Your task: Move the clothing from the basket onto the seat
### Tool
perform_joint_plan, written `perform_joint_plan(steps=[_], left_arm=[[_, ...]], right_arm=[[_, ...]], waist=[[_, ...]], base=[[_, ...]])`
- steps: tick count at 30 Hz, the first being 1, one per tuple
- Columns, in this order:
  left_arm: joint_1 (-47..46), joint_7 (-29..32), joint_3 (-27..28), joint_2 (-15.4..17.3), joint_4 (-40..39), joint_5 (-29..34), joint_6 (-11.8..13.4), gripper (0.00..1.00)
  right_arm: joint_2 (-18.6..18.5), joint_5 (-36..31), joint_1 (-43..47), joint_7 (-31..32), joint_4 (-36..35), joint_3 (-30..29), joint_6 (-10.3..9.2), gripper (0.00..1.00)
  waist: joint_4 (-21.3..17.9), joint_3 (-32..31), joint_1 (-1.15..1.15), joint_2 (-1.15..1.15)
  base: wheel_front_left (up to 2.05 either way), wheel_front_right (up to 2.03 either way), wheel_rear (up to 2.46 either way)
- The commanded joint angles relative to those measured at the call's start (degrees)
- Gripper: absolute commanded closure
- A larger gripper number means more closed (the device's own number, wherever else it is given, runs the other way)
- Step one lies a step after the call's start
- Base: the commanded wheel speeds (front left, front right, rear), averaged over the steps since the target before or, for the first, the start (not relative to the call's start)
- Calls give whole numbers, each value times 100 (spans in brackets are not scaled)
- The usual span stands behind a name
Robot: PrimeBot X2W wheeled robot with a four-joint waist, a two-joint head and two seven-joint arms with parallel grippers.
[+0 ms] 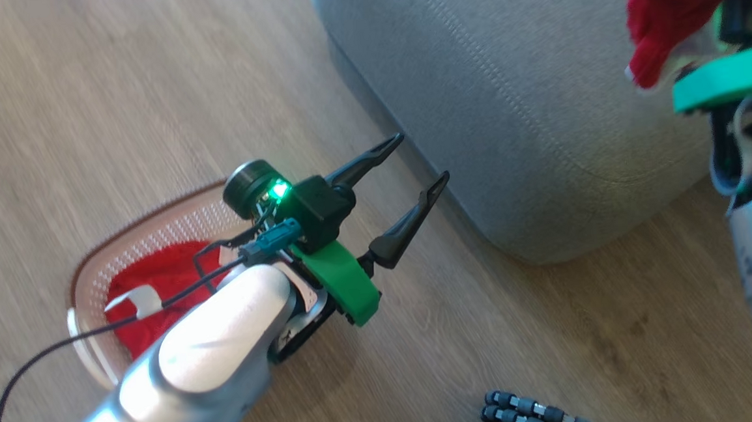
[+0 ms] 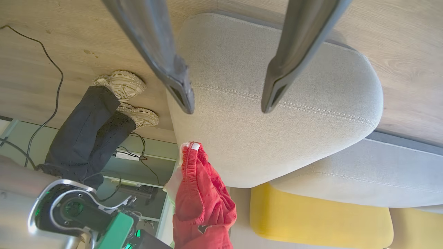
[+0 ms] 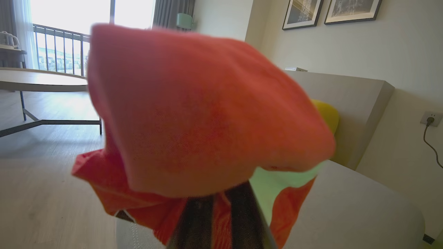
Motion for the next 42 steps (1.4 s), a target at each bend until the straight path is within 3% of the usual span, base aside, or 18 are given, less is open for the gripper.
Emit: perform_joint_plan(steps=[1,16,27,34,42], left_arm=[[-346,-29,125,113,-203,-6,-36,0],[-1058,-29,-424,414,-249,-135,-36,0],[-1306,-29,-466,546,-334,-101,-36,0],[-1360,-29,-459,555,-342,-68,-36,0],[-1289,-29,-433,595,-348,-38,-36,0]], right_arm=[[-118,-30,-308,-27,-58,-6,41,100],[-926,-306,-2116,-27,1260,-912,41,100],[-1502,-586,-3332,-27,2585,-1580,41,100],[-1878,-830,-3582,-27,3226,-2335,41,100],[-1829,-1028,-3344,-27,3783,-2923,41,100]], waist=[[155,282,0,0],[793,1675,0,0],[1185,2317,0,0],[1388,2557,0,0],[1489,2697,0,0]], base=[[0,0,0],[0,0,0],[0,0,0],[0,0,0],[0,0,0]])
